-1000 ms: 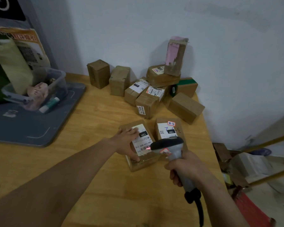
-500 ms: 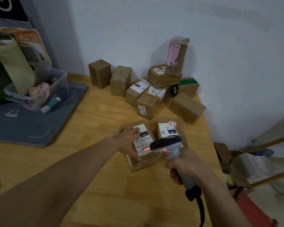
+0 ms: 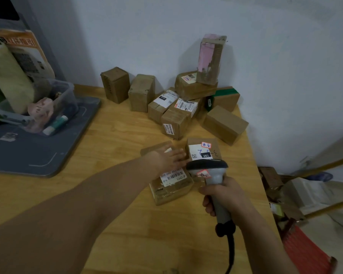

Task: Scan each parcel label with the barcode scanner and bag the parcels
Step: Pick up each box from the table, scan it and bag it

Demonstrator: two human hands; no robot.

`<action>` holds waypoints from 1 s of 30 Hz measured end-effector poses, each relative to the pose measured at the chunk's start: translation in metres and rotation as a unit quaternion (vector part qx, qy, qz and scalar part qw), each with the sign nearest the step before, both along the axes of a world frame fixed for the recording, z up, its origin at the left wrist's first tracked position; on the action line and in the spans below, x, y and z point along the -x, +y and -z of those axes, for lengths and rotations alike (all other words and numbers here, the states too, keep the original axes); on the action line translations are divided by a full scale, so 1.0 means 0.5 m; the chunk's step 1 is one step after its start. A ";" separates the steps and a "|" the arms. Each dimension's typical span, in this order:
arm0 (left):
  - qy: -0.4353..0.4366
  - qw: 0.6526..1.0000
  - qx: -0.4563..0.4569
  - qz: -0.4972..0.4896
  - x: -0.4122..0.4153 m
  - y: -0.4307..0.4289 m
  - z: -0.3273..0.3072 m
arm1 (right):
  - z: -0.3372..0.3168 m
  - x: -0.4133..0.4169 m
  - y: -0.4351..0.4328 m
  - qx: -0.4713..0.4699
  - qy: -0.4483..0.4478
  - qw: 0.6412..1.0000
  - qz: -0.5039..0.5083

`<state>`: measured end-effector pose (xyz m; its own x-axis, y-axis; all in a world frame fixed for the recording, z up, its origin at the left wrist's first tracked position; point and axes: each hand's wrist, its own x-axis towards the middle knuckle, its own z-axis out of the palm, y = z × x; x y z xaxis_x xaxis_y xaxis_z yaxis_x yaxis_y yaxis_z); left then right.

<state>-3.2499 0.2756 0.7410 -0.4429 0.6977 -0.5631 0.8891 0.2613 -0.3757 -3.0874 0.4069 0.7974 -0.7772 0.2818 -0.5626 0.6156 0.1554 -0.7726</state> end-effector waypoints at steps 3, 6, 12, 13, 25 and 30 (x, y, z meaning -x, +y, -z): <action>-0.012 0.999 -0.043 -0.022 -0.005 -0.040 0.013 | 0.020 0.011 -0.008 0.013 0.007 1.000 0.021; -0.093 0.951 -0.166 -0.245 -0.022 -0.167 0.025 | 0.037 0.031 -0.049 0.041 0.011 0.999 0.011; -0.167 0.613 -0.433 -0.640 -0.150 -0.470 0.049 | 0.039 0.092 -0.244 0.101 0.018 0.986 -0.128; -0.150 0.537 -0.495 -0.667 -0.187 -0.518 0.052 | 0.039 0.100 -0.287 0.113 0.019 0.980 -0.160; 0.157 -0.122 -0.632 -0.749 -0.644 -0.951 0.160 | 0.092 0.006 -0.783 0.154 -0.053 0.872 -0.462; 0.162 -0.279 -0.608 -0.726 -0.700 -1.056 0.214 | 0.103 0.004 -0.842 0.127 -0.064 0.878 -0.458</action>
<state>-2.8999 -0.2523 0.6340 0.0203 -0.7832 -0.6214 -0.2345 -0.6079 0.7586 -3.0896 -0.0142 0.7459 -0.5383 -0.5756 -0.6155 0.4066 0.4624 -0.7880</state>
